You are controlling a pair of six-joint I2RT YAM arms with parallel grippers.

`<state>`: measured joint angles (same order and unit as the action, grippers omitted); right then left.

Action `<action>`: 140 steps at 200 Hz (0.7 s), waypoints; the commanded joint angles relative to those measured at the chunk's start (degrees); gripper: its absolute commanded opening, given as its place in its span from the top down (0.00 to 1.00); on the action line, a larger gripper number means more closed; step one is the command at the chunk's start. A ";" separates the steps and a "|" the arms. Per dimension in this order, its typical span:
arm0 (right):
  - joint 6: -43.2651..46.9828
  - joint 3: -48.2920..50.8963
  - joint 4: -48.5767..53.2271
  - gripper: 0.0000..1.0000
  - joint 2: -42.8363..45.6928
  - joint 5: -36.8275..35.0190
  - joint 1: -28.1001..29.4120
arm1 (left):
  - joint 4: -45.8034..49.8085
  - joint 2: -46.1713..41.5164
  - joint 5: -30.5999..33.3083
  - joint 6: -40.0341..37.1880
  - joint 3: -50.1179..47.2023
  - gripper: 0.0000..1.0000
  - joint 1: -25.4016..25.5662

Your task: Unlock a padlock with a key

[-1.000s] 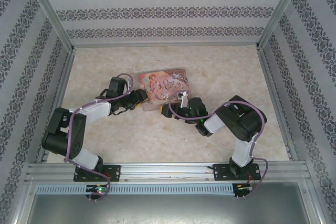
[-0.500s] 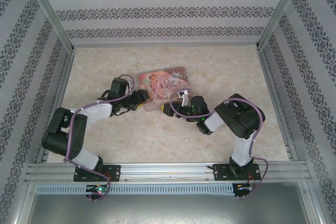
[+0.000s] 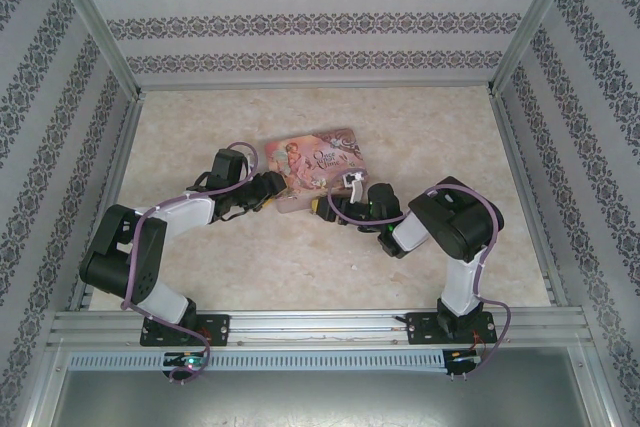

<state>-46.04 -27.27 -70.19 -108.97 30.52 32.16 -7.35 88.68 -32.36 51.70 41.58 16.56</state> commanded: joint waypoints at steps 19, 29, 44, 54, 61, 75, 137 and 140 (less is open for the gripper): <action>0.61 0.61 -3.90 0.51 -0.54 1.07 -0.79 | 2.03 1.15 0.45 0.20 -1.00 0.45 1.45; 0.64 0.66 -3.83 0.53 -0.63 1.12 -0.78 | 2.17 1.18 0.45 0.15 -0.88 0.46 1.40; 0.51 0.73 -3.81 0.56 -0.80 1.03 -0.90 | 2.34 1.15 0.45 0.08 -0.71 0.45 1.41; 0.51 0.78 -3.72 0.58 -0.88 0.87 -0.96 | 2.42 1.22 0.45 0.07 -0.73 0.45 1.41; 0.38 0.86 -3.65 0.59 -1.02 0.68 -1.03 | 2.48 1.18 0.52 0.06 -0.64 0.45 1.37; 0.36 0.75 -3.63 0.62 -1.29 0.85 -1.05 | 2.50 1.15 0.42 0.04 -0.64 0.45 1.42; 0.36 0.85 -3.20 0.74 -1.86 0.44 -1.22 | 2.96 1.05 0.63 -0.20 -0.55 0.45 1.44; 0.34 0.89 -3.20 0.74 -1.86 0.42 -1.22 | 2.93 1.05 0.63 -0.20 -0.54 0.45 1.39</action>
<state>-44.31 -26.70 -70.85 -109.65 30.24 31.22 -7.38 88.68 -32.34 51.70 41.58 16.56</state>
